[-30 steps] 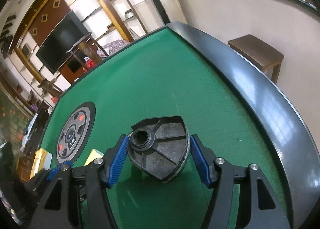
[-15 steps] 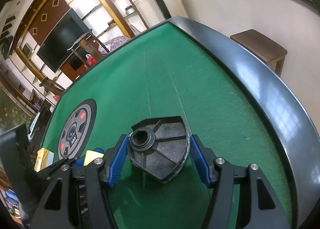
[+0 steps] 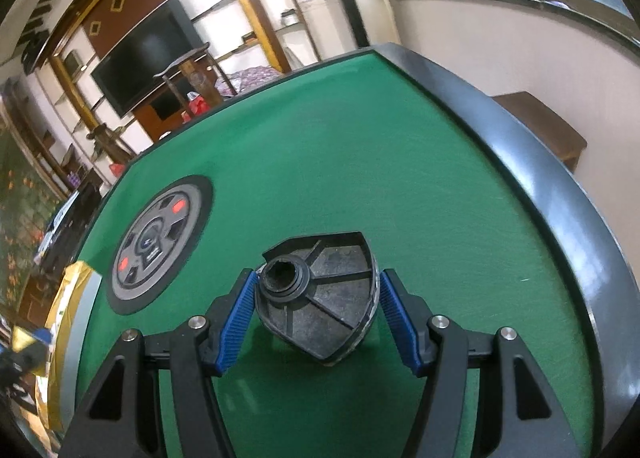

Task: Organize rigid objects
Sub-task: 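Carry the tape roll with the left tool while the right tool carries the black part into the tray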

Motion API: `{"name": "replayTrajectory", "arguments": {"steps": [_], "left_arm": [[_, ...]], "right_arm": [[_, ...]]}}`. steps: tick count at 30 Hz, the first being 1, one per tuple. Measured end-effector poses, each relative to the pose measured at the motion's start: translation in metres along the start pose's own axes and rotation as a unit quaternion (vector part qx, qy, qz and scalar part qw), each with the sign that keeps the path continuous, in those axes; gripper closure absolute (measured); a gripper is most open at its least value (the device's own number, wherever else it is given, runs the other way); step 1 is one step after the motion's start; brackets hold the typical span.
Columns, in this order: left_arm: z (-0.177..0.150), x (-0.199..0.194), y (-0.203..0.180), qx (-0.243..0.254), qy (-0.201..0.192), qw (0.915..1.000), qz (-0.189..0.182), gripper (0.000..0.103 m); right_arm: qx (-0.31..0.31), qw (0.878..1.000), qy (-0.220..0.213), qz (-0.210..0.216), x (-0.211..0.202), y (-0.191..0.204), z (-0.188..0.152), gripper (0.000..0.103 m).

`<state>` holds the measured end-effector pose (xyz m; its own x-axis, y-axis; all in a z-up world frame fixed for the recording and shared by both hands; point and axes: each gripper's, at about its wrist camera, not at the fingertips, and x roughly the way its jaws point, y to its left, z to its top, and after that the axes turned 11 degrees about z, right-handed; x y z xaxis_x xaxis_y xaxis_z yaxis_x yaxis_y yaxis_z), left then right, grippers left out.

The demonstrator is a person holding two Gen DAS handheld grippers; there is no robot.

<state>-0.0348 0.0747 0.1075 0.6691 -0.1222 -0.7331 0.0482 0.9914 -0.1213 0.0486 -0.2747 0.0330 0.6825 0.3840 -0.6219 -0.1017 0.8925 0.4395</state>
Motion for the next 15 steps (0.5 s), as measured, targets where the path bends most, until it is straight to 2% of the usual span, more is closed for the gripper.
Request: {"name": "replayTrajectory", "arguments": {"steps": [2, 5, 9, 12, 15], "left_arm": [[-0.006, -0.022, 0.037, -0.013, -0.019, 0.9989, 0.041, 0.057], [-0.012, -0.033, 0.082, -0.036, -0.023, 0.9956, 0.084, 0.056], [-0.026, -0.028, 0.135, -0.073, -0.014, 0.9901, 0.119, 0.056], [-0.028, -0.017, 0.154, -0.084, -0.011, 0.9857, 0.146, 0.056], [-0.027, 0.000, 0.177, -0.103, 0.009, 0.9830, 0.152, 0.056]], "right_arm": [[-0.022, 1.000, 0.007, 0.003, 0.001, 0.024, -0.006, 0.042], [-0.036, 0.998, 0.021, 0.038, 0.003, 0.062, -0.017, 0.042], [-0.075, 0.993, 0.052, 0.080, 0.013, 0.130, -0.025, 0.041], [-0.104, 0.984, 0.081, 0.115, 0.027, 0.188, -0.026, 0.041], [-0.125, 0.977, 0.104, 0.139, 0.045, 0.239, -0.025, 0.041]]}}
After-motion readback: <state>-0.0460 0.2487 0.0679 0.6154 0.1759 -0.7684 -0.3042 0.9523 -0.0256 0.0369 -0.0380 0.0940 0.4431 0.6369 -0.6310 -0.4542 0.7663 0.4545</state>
